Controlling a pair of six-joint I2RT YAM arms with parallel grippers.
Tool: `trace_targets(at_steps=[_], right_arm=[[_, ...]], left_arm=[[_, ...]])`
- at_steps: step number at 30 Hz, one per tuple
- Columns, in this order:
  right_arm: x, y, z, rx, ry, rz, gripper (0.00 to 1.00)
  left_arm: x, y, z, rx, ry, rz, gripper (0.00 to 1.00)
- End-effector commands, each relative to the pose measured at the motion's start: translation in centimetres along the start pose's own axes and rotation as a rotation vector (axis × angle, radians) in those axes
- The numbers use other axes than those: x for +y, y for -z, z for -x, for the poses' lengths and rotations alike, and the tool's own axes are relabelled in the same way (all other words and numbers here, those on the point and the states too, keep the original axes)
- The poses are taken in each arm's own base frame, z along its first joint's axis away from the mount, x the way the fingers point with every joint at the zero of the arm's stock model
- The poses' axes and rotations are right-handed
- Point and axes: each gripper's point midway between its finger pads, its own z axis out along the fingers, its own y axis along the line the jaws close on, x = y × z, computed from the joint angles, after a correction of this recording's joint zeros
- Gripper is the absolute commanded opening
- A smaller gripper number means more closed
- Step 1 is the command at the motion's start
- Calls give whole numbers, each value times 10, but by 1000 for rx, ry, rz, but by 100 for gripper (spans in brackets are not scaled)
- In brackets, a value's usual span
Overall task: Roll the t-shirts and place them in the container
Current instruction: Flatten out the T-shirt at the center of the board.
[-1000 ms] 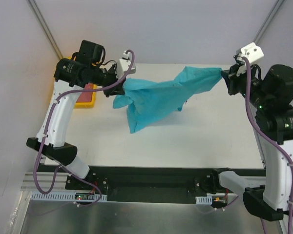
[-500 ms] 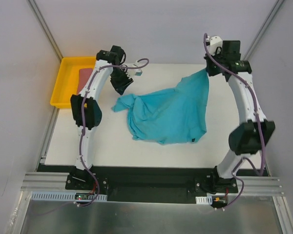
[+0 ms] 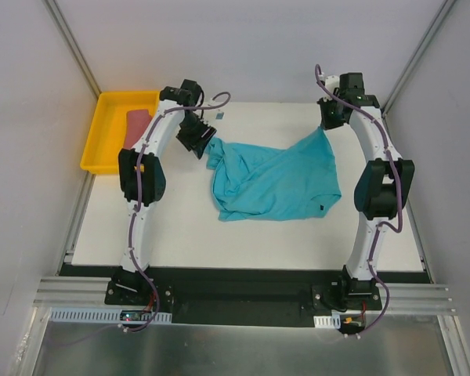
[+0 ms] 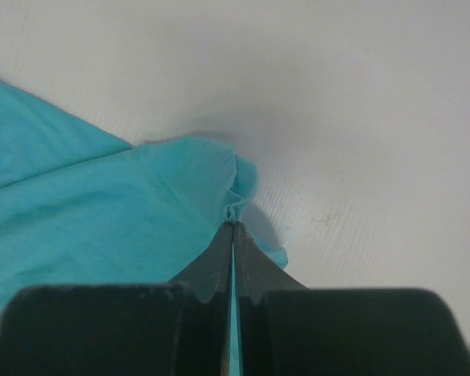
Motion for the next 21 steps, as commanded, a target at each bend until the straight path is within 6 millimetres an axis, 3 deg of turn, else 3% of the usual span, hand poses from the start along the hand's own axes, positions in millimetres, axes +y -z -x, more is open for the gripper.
trace_targets(at_steps=[1,5,7,13,21], right_arm=[[15,27,16,-58,-45,40,1],[16,28,9,-41,-42,35,0],[18,28,6,-33,-40,41,1],[18,33,-7,-8,-37,34,1],[24,37,-15,9,-30,41,1]], left_arm=[[-22,14,40,-146,77,-88,55],[-44,-15,40,-121,121,-213,54],[-48,-22,51,-152,159,-238,51],[-39,-44,68,-170,135,-171,46],[-33,-60,66,-156,122,-142,41]])
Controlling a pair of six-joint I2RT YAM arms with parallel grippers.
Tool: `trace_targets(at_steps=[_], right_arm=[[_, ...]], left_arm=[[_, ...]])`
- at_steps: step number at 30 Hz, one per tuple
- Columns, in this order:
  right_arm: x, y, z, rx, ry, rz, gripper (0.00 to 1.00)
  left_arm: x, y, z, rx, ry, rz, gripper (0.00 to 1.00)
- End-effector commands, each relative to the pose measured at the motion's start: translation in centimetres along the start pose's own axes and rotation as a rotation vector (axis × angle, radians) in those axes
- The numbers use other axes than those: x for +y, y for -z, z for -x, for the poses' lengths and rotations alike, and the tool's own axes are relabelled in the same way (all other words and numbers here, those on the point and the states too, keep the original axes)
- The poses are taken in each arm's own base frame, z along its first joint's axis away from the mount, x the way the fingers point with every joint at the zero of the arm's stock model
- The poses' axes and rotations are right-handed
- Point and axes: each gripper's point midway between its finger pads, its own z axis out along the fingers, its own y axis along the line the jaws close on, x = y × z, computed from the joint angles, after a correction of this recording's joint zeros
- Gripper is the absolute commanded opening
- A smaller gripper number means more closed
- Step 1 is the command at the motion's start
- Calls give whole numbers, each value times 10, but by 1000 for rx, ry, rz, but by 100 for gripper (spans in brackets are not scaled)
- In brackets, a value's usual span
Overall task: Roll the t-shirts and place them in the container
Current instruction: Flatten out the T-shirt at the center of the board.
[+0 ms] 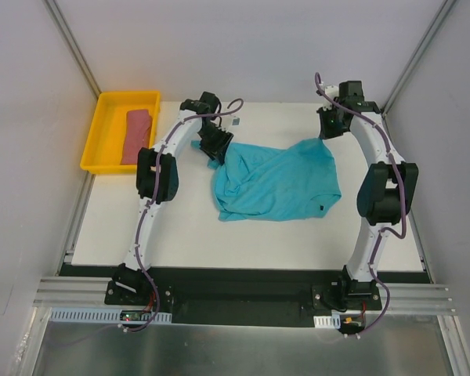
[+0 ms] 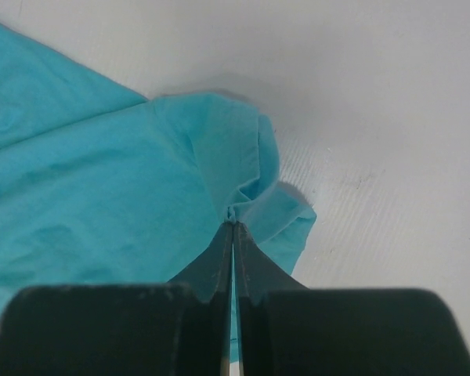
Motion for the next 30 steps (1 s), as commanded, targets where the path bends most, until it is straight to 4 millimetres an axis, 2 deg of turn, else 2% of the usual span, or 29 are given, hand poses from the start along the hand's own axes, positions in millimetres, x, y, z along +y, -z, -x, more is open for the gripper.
trace_targets(at_steps=[1,3,8,13,16,23,26,27,29,30], right_arm=[[8,29,11,-48,8,-5,1],[11,30,9,-44,16,-2,1],[19,28,7,-37,39,1,1],[27,26,6,-28,64,4,1],[27,26,7,-31,65,1,0],[25,32,19,-64,70,-11,1],[24,39,23,-78,72,-19,1],[24,41,23,-79,70,-21,1],[24,48,25,-94,65,-22,1],[25,52,26,-101,63,-19,1]], left_arm=[[3,7,11,-41,-8,31,40],[6,6,9,-35,-9,48,32],[21,9,15,-50,-17,123,24],[21,10,16,-58,-32,121,6],[17,14,10,-49,-34,111,0],[16,30,4,-57,-38,97,0],[13,55,10,-98,-43,112,0],[3,76,16,-141,-54,107,0],[-8,99,20,-181,-69,108,0],[-17,118,19,-211,-84,112,0]])
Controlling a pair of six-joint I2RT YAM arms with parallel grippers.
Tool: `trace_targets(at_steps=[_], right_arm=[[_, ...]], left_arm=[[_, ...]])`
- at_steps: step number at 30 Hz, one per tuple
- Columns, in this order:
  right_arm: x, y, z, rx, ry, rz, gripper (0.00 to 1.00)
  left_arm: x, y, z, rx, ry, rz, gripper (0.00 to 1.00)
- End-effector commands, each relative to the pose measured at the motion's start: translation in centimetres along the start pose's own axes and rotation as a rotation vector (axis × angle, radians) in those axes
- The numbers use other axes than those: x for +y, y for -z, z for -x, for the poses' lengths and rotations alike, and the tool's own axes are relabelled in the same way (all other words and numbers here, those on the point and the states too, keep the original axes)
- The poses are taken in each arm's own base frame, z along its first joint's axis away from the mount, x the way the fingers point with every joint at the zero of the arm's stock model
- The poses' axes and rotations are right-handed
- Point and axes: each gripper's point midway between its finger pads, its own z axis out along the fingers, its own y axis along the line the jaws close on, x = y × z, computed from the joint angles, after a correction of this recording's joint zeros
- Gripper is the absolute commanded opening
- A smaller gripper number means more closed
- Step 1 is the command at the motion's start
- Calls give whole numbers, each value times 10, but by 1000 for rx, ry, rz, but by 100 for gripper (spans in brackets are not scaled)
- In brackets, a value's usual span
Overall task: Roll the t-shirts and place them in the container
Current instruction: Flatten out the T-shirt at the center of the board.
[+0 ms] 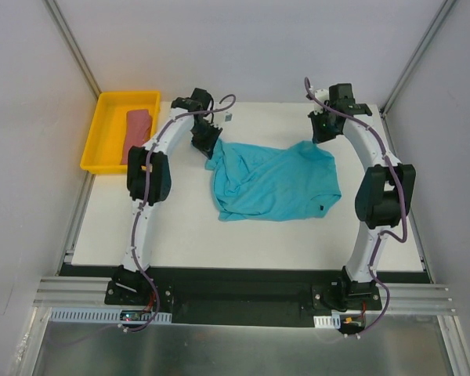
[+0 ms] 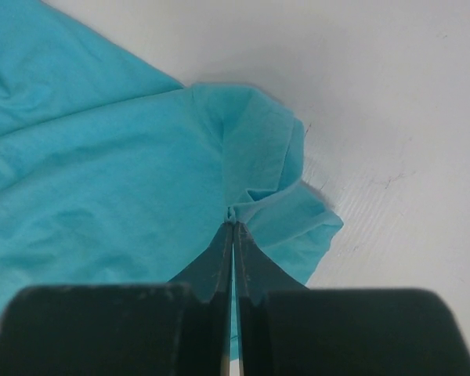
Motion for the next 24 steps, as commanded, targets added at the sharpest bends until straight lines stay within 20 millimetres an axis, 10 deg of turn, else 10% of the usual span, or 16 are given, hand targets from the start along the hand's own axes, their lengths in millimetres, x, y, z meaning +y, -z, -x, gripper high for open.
trace_targets(at_steps=[1,11,15,20,24], right_arm=[[-5,53,32,-127,-5,-45,0],[-1,143,67,-321,28,-94,1],[-1,208,90,-458,70,-151,1],[20,264,72,-485,90,-132,1],[41,273,34,-448,106,-71,1]], left_arm=[[-31,108,25,-190,-70,20,0],[-39,221,-4,-341,-101,145,0],[-41,284,-14,-460,-138,233,0],[-82,294,-62,-489,-247,141,0],[-122,267,-138,-432,-240,21,0]])
